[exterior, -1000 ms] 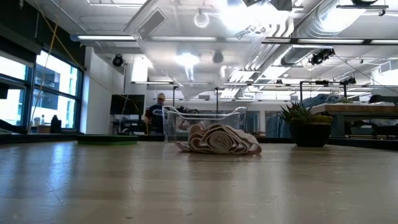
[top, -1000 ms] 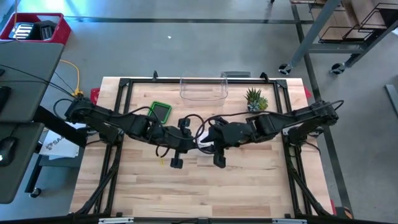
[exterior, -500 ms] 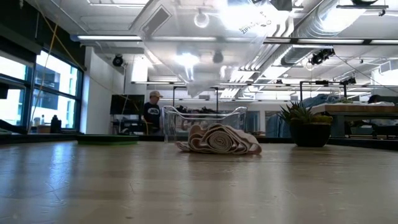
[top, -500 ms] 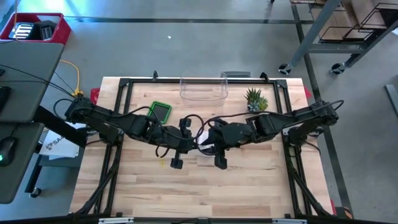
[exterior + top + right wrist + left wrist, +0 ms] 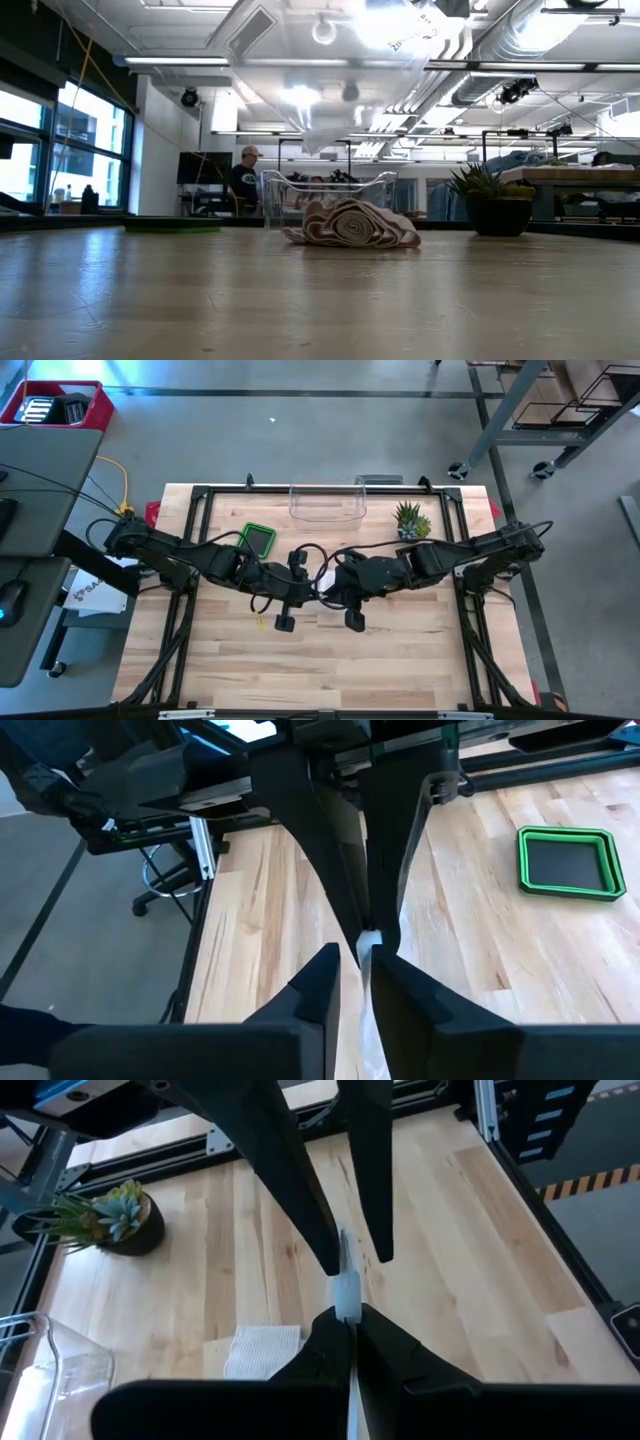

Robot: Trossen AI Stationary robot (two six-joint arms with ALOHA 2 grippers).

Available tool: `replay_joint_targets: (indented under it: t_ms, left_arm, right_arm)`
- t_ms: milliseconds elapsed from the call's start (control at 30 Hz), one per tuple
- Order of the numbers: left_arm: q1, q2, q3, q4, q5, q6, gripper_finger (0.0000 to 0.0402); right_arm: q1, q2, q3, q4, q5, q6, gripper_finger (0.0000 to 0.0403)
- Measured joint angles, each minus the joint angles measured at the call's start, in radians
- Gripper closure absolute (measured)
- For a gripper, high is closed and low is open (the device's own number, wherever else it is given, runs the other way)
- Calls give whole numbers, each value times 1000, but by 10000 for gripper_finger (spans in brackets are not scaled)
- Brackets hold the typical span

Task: Roll bandage
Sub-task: Open the transparent zip bag

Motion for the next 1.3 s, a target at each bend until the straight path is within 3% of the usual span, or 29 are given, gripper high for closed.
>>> replay_joint_targets:
  t_ms: [200,367,533,733,900,1133,1300]
  left_arm:
    - [0,0,0,5,2,-17,401]
    - [0,0,0,6,2,-27,401]
    - [0,0,0,7,1,-27,401]
    - [-1,1,26,12,3,-17,398]
    - [1,0,63,18,-13,9,361]
    - [1,-6,100,-22,24,7,278]
    - [0,-5,99,-106,24,-44,244]
  right_arm:
    - [0,0,-1,-4,-3,20,360]
    - [0,0,-1,-9,2,-5,398]
    - [0,0,-2,-11,1,-4,383]
    - [0,-3,-2,-2,-43,19,400]
    - [0,-1,-2,2,-90,23,403]
    - [-2,3,-6,-9,-60,22,403]
    - [-3,2,-5,-3,-53,23,403]
